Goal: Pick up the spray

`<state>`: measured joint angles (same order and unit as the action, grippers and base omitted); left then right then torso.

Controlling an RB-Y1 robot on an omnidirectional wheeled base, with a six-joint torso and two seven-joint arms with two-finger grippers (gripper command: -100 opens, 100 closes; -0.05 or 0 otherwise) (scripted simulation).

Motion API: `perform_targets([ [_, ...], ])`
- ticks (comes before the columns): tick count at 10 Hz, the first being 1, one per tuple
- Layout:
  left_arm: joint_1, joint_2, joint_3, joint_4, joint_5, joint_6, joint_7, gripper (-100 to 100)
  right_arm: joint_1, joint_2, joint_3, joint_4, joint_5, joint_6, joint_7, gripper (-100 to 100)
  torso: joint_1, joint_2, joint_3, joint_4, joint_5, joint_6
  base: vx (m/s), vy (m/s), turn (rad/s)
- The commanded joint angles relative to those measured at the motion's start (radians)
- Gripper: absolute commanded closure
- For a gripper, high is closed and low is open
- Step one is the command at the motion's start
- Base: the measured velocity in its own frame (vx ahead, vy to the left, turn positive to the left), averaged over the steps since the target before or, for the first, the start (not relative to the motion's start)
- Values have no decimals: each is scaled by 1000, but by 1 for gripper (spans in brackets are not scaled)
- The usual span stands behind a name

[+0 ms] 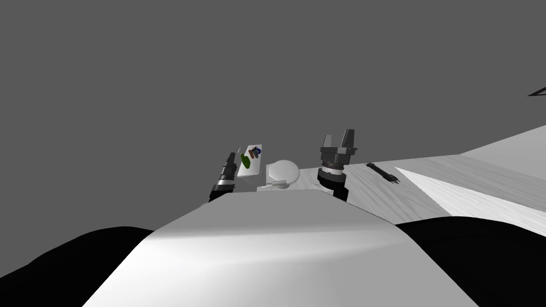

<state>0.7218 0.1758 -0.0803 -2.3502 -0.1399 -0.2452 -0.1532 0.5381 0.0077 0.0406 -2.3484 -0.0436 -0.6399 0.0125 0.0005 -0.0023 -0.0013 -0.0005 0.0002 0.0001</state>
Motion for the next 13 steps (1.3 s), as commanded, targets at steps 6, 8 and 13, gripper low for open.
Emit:
perform_targets([
  [6, 61, 60, -8, 14, -76, 129, -34, -100, 0, 0, 0, 0, 0, 0, 0, 0, -1, -1, -1, 0, 0, 0, 45, 0, 0],
  [8, 74, 95, -4, 18, -102, 163, -48, -100, 0, 0, 0, 0, 0, 0, 0, 0, -1, 0, 0, 0, 0, 0, 39, -11, -7],
  [13, 99, 194, 20, 29, -187, 252, -95, -100, 0, 0, 0, 0, 0, 0, 0, 0, -2, -1, 0, 0, -1, 0, 47, -26, -18],
])
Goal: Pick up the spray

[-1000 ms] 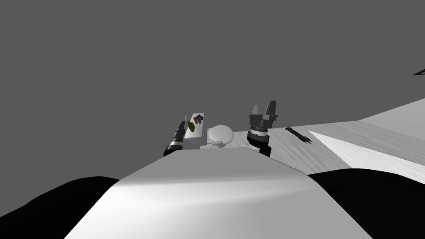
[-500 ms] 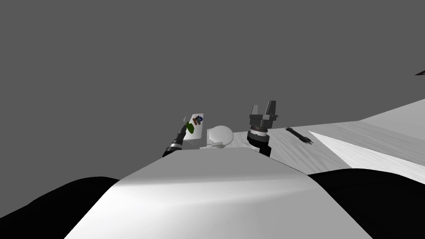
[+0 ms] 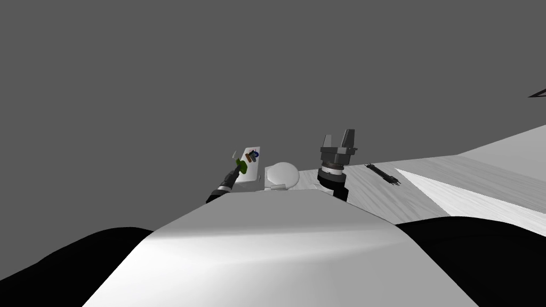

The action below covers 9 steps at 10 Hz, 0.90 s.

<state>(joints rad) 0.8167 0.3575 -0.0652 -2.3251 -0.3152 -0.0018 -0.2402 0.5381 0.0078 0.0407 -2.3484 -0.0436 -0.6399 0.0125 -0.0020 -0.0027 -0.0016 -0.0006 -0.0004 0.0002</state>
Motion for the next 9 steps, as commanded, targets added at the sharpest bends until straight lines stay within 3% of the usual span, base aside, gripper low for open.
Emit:
perform_targets([
  [1, 8, 32, 12, 7, -33, 26, -20, -100, 0, 0, 0, 0, 0, 0, 0, 0, 0, 0, 0, 0, 0, 0, 37, -30, -31],
  [9, 19, 192, 84, 36, -211, 154, -132, -100, 0, 0, 0, 0, 0, 0, 0, 0, -1, 0, 0, 0, 0, 0, 41, -43, -43],
])
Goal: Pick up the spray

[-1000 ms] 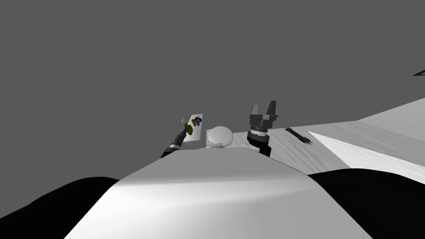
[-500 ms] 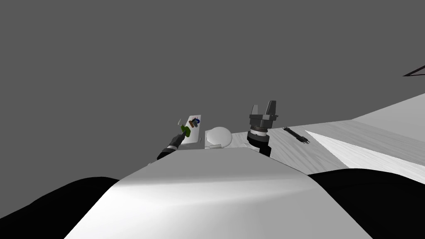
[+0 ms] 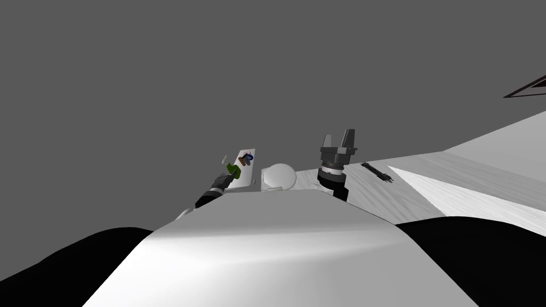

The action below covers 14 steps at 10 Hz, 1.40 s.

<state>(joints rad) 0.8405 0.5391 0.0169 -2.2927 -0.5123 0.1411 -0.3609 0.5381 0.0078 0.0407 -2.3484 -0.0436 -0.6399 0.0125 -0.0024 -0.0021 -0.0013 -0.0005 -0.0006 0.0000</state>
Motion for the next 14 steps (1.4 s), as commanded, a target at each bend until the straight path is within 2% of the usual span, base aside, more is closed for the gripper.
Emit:
perform_targets([
  [1, -4, 25, 10, 6, -31, 21, -22, -100, 0, 0, 0, 0, 0, 0, 0, 0, 0, 0, 0, 0, 0, 0, 29, -34, -32],
  [2, -5, 46, 20, 10, -55, 36, -37, -100, 0, 0, 0, 0, 0, 0, 0, 0, 0, 0, 0, 0, 0, 0, 26, -37, -47],
  [3, -3, 35, 14, 6, -40, 25, -26, -100, 0, 0, 0, 0, 0, 0, 0, 0, 0, 0, 0, 0, 0, 0, 11, -16, -7],
  [4, -4, 36, 15, 7, -42, 29, -29, 0, 0, 0, 0, 0, 0, 0, 0, 0, 1, 1, 1, 0, 0, 0, 0, 0, 0],
  [5, -54, 57, 16, 57, -92, -22, 21, -100, 0, 0, 0, 0, 0, 0, 0, 0, 2, 2, 1, 0, 0, 0, -82, -57, 59],
  [7, -108, 57, 16, 111, -95, -24, 37, -100, 0, 0, 0, 0, 0, 0, 0, 0, -2, 7, 4, 2, 0, 0, -61, -66, 14],
  [8, -114, 57, 16, 139, -95, -24, 37, -100, 0, 0, 0, 0, 0, 0, 0, 0, -1, 5, 3, 1, 0, 0, -3, -20, -5],
  [9, -155, 78, 16, 170, -143, -74, 88, -100, 0, 0, 0, 0, 0, 0, 0, 0, 1, 3, 2, 1, 0, 0, -61, -70, 57],
  [10, -186, 78, 16, 202, -147, -77, 103, -100, 0, 0, 0, 0, 0, 0, 0, 0, -2, 6, 3, 1, 0, 0, -61, -84, 35],
  [11, -214, 78, 16, 229, -147, -77, 103, -100, 0, 0, 0, 0, 0, 0, 0, 0, -3, 6, 3, 1, -1, 0, -33, -40, -1],
  [12, -225, 78, 16, 263, -147, -77, 103, -100, 0, 0, 0, 0, 0, 0, 0, 0, -1, 5, 3, 1, 0, 0, -15, -5, -8],
  [13, -225, 78, 16, 271, -147, -77, 103, -100, 0, 0, 0, 0, 0, 0, 0, 0, 2, 4, 2, 1, 0, 0, -1, 8, -3],
  [14, -269, 99, 17, 300, -192, -116, 156, -100, 0, 0, 0, 0, 0, 0, 0, 0, 3, 3, 2, 1, 1, 0, -69, -61, 60],
])
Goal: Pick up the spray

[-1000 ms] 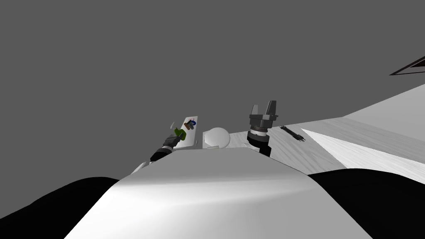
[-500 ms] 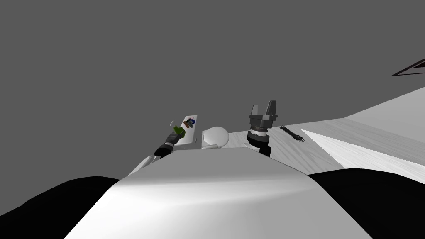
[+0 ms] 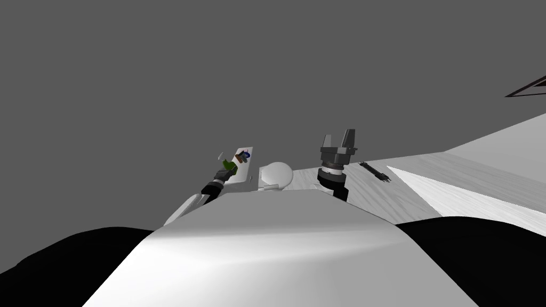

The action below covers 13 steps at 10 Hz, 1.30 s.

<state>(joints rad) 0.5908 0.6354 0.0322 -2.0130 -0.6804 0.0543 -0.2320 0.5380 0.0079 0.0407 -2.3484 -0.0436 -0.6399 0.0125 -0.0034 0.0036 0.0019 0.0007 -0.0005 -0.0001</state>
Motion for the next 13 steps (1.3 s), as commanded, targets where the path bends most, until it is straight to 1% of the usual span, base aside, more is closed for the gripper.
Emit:
perform_targets([
  [1, -50, 3, 1, 50, -32, -43, 40, -100, 0, 0, 0, 0, 0, 0, 0, 0, 0, 0, 0, 0, 0, 0, -70, -80, 32],
  [2, -78, 3, 1, 80, -32, -43, 40, -100, 0, 0, 0, 0, 0, 0, 0, 0, -1, 1, 1, 0, -1, 0, -36, -44, -2],
  [4, -86, 3, 1, 123, -32, -43, 40, -100, 0, 0, 0, 0, 0, 0, 0, 0, 2, -2, -1, 0, 0, 0, -5, -3, -4],
  [5, -134, 24, 2, 158, -79, -90, 93, -100, 0, 0, 0, 0, 0, 0, 0, 0, 3, -3, -2, -1, 0, 0, -63, -54, 54],
  [6, -162, 24, 2, 182, -84, -96, 106, -100, 0, 0, 0, 0, 0, 0, 0, 0, 0, 0, 0, 0, 0, 0, -82, -70, 34],
  [7, -196, 24, 2, 216, -84, -96, 106, -100, 0, 0, 0, 0, 0, 0, 0, 0, -1, 1, 1, 0, 0, 0, -39, -42, 1],
  [8, -197, 24, 2, 247, -84, -96, 106, -100, 0, 0, 0, 0, 0, 0, 0, 0, 0, -1, 0, 0, 0, 0, -7, -17, -6],
  [9, -197, 24, 2, 255, -84, -96, 106, -100, 0, 0, 0, 0, 0, 0, 0, 0, 2, -2, -1, 0, 0, 0, 7, 0, 1],
  [10, -241, 45, 2, 288, -134, -142, 157, -100, 0, 0, 0, 0, 0, 0, 0, 0, 3, -3, -2, -1, 0, 0, -55, -65, 63],
  [11, -272, 45, 2, 318, -137, -148, 172, -100, 0, 0, 0, 0, 0, 0, 0, 0, 0, -1, 0, 0, 0, 0, -88, -86, 32],
  [12, -304, 45, 2, 349, -137, -148, 172, -100, 0, 0, 0, 0, 0, 0, 0, 0, -2, 1, 1, 0, -1, 0, -51, -41, -5],
  [13, -308, 45, 2, 376, -137, -148, 172, -100, 0, 0, 0, 0, 0, 0, 0, 0, 0, 0, 0, 0, -1, 0, -9, -4, -9],
])
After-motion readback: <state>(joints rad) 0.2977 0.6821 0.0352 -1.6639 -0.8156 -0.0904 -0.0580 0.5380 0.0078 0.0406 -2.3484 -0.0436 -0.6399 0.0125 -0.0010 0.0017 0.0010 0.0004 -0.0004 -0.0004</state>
